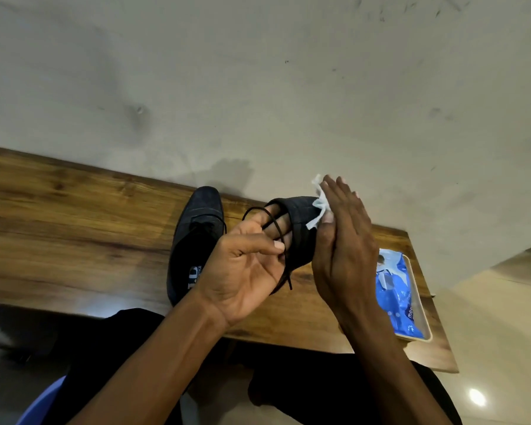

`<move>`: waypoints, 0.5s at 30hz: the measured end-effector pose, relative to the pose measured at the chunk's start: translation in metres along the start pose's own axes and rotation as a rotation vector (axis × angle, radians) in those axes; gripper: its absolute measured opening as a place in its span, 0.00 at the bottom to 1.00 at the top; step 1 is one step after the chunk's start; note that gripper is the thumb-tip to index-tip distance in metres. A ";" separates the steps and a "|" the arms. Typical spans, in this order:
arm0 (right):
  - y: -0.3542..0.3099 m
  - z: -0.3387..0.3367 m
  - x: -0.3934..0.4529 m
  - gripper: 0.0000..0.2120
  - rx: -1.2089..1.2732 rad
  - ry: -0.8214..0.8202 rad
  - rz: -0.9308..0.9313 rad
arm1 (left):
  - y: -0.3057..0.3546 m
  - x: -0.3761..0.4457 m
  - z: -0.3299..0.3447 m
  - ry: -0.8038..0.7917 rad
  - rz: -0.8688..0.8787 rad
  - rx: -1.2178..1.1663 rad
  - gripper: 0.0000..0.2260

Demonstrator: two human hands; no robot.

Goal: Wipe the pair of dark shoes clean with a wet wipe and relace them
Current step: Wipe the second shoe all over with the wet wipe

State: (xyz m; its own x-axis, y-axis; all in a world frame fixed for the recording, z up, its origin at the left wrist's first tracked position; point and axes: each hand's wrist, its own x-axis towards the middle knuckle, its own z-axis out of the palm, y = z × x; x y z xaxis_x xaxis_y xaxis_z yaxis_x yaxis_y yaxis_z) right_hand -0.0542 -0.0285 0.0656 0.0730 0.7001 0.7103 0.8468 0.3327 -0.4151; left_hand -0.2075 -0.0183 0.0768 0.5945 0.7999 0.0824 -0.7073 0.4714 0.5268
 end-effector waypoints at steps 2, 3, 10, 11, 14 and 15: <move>-0.007 0.001 -0.002 0.22 -0.003 0.026 -0.044 | -0.004 -0.002 0.002 0.012 -0.011 -0.023 0.21; -0.010 0.002 -0.003 0.22 -0.014 0.032 -0.074 | -0.006 -0.003 0.003 0.026 -0.021 -0.014 0.18; -0.021 0.011 -0.010 0.23 -0.087 0.001 -0.244 | 0.002 -0.002 0.006 0.141 -0.038 0.028 0.20; -0.023 0.014 -0.011 0.22 -0.082 0.001 -0.262 | 0.004 -0.001 0.007 0.158 -0.024 0.067 0.23; -0.026 0.024 -0.013 0.22 -0.059 -0.007 -0.323 | 0.006 -0.002 0.010 0.189 0.037 0.252 0.22; -0.025 0.027 -0.013 0.22 -0.055 -0.013 -0.347 | 0.005 -0.002 0.010 0.214 0.086 0.395 0.22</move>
State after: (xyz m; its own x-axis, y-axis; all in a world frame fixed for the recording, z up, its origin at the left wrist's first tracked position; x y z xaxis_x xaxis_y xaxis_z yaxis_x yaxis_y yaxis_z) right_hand -0.0911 -0.0288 0.0511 -0.2304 0.5597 0.7960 0.8472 0.5178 -0.1189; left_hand -0.2082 -0.0209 0.0883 0.4177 0.9085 -0.0147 -0.5262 0.2551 0.8112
